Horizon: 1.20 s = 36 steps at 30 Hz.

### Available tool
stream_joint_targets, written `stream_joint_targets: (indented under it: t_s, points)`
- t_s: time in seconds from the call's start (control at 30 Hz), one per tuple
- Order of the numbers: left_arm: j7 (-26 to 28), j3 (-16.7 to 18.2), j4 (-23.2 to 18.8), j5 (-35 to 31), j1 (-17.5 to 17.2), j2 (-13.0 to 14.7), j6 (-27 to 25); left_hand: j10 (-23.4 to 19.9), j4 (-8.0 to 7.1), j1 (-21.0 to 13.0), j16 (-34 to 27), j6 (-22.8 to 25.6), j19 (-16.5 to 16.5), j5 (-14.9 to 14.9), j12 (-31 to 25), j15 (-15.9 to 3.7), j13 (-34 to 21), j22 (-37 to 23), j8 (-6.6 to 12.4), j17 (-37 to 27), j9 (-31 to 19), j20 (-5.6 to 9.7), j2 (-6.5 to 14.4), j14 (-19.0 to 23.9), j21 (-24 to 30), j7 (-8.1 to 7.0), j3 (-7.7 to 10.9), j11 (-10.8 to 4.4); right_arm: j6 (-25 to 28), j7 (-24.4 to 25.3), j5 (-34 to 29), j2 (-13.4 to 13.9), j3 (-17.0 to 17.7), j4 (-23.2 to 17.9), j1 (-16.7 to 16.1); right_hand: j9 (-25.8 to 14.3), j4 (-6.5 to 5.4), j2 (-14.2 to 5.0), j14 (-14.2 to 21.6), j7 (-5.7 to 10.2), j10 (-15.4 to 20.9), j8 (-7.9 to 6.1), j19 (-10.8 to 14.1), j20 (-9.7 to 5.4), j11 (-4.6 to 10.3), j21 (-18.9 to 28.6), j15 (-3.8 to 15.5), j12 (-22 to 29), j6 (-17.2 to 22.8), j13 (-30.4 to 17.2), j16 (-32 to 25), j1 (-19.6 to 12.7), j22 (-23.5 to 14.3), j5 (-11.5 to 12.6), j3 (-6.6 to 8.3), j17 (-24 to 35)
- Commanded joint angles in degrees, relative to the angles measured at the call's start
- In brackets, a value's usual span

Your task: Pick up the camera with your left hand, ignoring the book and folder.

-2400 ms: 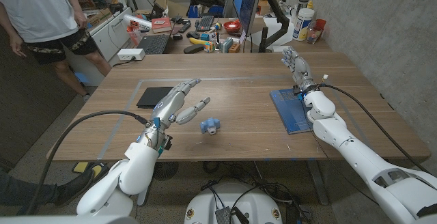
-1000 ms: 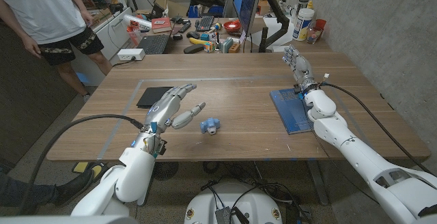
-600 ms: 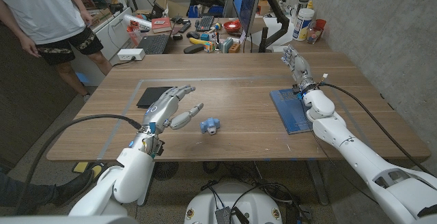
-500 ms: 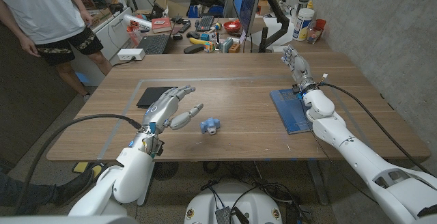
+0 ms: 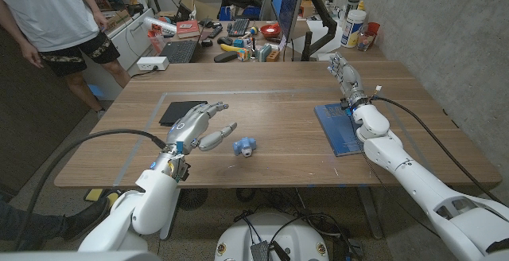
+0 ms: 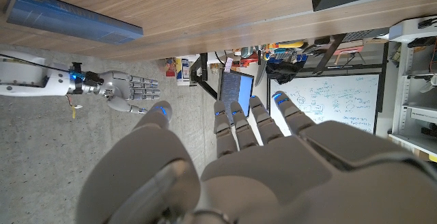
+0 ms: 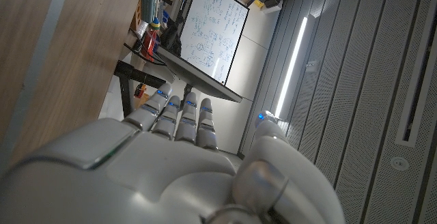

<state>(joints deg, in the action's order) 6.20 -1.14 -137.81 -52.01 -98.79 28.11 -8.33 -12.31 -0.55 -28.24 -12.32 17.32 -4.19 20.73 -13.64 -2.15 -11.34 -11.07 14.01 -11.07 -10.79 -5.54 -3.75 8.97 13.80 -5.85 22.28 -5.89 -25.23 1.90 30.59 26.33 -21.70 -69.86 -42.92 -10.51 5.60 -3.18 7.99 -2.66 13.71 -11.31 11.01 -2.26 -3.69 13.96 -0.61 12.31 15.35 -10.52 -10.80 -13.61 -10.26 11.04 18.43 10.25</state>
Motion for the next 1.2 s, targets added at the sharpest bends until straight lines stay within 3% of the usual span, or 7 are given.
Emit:
stream_joint_targets:
  t_s: [0.03, 0.77, 1.2]
  points:
    - [-3.77, -0.86, -0.81, -2.07, 0.90, 0.50, -1.76, -0.88, 0.34, -0.89, -0.38, 1.06, -0.15, -0.08, -0.40, -1.27, -0.10, -0.27, 0.47, -0.17, -0.17, 0.31, 0.09, 0.80, 0.51, -0.10, -0.06, 0.02, -0.89, -0.58, 0.57, -0.83, 0.11, 1.83, 0.90, -0.34, 0.19, -0.28, 0.70, -0.12, 0.76, 0.02, 0.51, -0.38, 0.00, -0.34, -0.02, 0.00, 0.66, -0.09, 0.03, 0.28, -0.26, 0.21, -0.03, 0.27]
    - [-7.73, -3.58, -0.38, -4.98, 4.09, 1.99, -4.41, -1.63, 0.69, -1.49, -0.29, 1.59, -0.50, -0.01, -0.19, -1.46, -0.08, -0.31, 0.23, -0.12, -0.16, -0.07, -0.13, 1.54, 0.57, -0.25, -0.12, -1.10, -1.88, -1.44, 0.77, -1.01, 0.43, 3.72, 2.35, -0.33, 0.25, -0.24, 0.93, -0.07, 0.96, 0.02, 0.62, -0.28, 0.08, -0.60, -0.03, 0.02, 0.82, -0.09, 0.01, 0.27, -0.27, 0.22, -0.11, 0.25]
    - [-9.84, -5.10, -1.57, -8.59, 3.79, 2.76, -7.17, -0.35, 3.11, -4.96, 0.35, -0.15, -1.79, 0.44, 0.83, -1.22, -0.12, -0.21, -0.78, 0.04, -0.20, -1.98, -1.38, 1.20, 0.82, -1.15, 0.31, -1.46, -2.20, -2.31, 1.08, -1.40, 0.27, 4.78, 2.94, -0.33, 0.26, -0.24, 0.98, 0.02, 0.89, 0.06, 0.64, -0.20, 0.15, -0.77, -0.09, -0.03, 0.78, -0.09, 0.02, 0.29, -0.28, 0.22, -0.16, 0.26]
